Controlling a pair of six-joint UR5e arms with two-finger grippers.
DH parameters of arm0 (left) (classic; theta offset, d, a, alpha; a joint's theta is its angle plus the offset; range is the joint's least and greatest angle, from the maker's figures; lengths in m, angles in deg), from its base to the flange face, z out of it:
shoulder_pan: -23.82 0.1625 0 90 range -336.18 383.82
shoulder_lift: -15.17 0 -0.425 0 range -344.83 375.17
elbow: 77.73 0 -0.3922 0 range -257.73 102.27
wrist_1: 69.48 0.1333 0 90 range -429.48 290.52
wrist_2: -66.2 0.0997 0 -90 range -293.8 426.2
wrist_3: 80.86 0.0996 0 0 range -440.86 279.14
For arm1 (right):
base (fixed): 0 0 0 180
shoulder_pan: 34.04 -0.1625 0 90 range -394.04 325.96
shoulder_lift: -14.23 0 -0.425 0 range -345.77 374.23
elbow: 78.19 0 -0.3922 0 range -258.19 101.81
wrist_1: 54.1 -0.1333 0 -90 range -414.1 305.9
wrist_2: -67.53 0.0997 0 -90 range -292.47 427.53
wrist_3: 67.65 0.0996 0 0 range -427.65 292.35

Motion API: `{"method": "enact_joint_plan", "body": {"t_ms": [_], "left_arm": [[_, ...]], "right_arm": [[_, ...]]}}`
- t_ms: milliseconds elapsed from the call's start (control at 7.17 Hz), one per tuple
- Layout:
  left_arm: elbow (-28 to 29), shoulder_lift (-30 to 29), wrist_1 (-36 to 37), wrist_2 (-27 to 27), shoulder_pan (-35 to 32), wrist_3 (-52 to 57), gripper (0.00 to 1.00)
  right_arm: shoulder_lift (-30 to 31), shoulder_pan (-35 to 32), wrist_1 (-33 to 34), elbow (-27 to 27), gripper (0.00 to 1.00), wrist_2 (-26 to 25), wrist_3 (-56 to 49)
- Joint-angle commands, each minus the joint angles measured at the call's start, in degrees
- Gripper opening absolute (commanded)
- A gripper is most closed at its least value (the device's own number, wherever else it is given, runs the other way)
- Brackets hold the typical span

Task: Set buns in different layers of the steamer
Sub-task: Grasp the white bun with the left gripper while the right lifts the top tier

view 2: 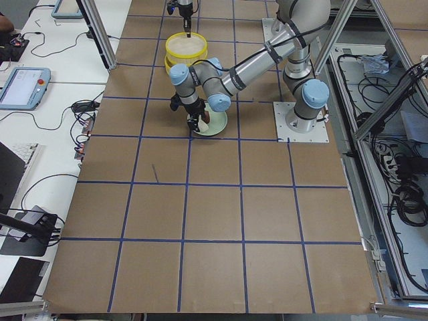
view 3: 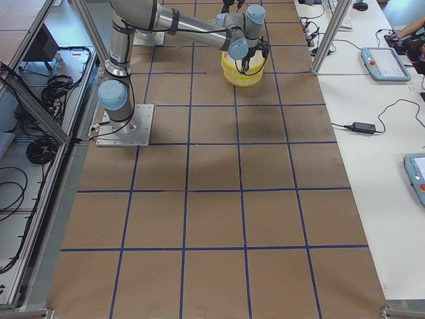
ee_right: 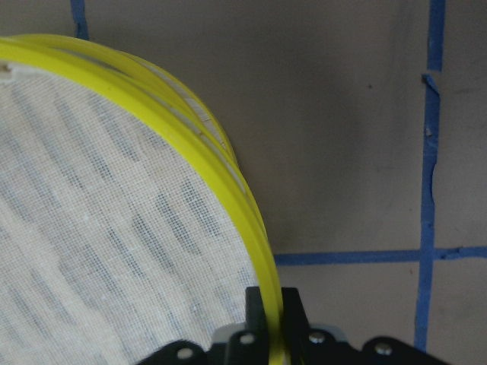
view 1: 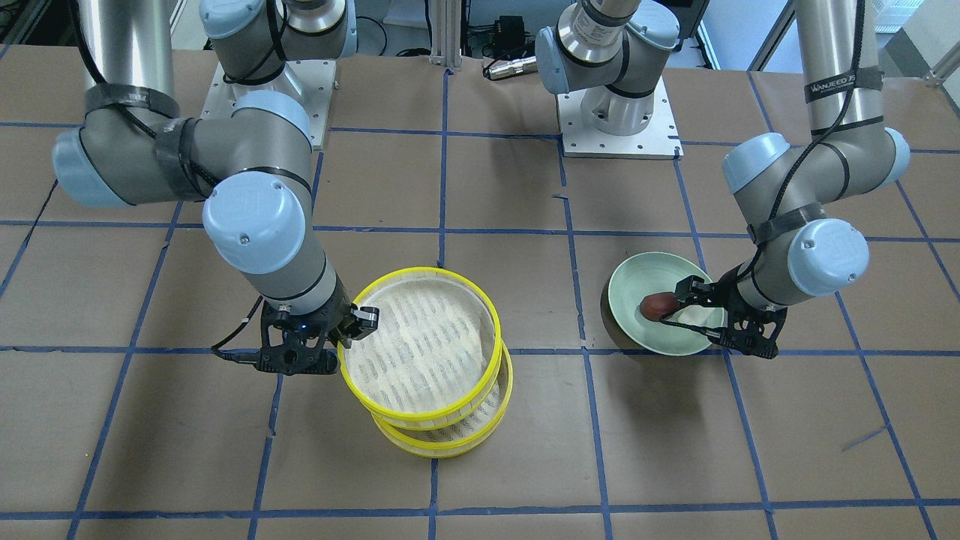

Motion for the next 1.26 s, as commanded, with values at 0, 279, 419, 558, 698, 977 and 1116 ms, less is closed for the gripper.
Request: {"method": "enact_joint_plan", "body": {"t_ms": [0, 279, 419, 558, 698, 977, 1116], "left_arm": [[-0.4, -0.2, 0.1, -0.2, 0.0, -0.1, 0.58], [-0.3, -0.1, 0.3, -0.2, 0.0, -0.2, 0.25], [-0.3, -0.1, 0.4, -0.2, 0.0, -0.4, 0.05], [0.1, 0.1, 2.4, -0.3, 0.0, -0.4, 0.01], [0.6, 2.0, 4.7, -0.3, -0.7, -0.4, 0.0], [2.6, 11.0, 2.1, -4.4, -4.9, -3.7, 0.0], [4.6, 12.8, 0.6, -6.0, -10.1, -9.9, 0.01]], "right_arm": [[6.7, 4.5, -10.9, 2.8, 0.01, -1.9, -6.9], [6.2, 15.7, -12.3, 4.2, 0.02, -2.1, -20.4], [4.0, 17.2, -11.3, 4.4, 0.02, -5.8, -21.9], [2.3, 17.6, -7.2, 4.3, 0.02, -7.4, -22.0], [2.3, 17.6, -6.8, 3.8, 0.01, -7.6, -22.0], [2.3, 17.6, -6.8, 3.9, 0.01, -7.6, -22.0], [2.3, 17.6, -6.8, 3.8, 0.01, -7.6, -21.9]]}}
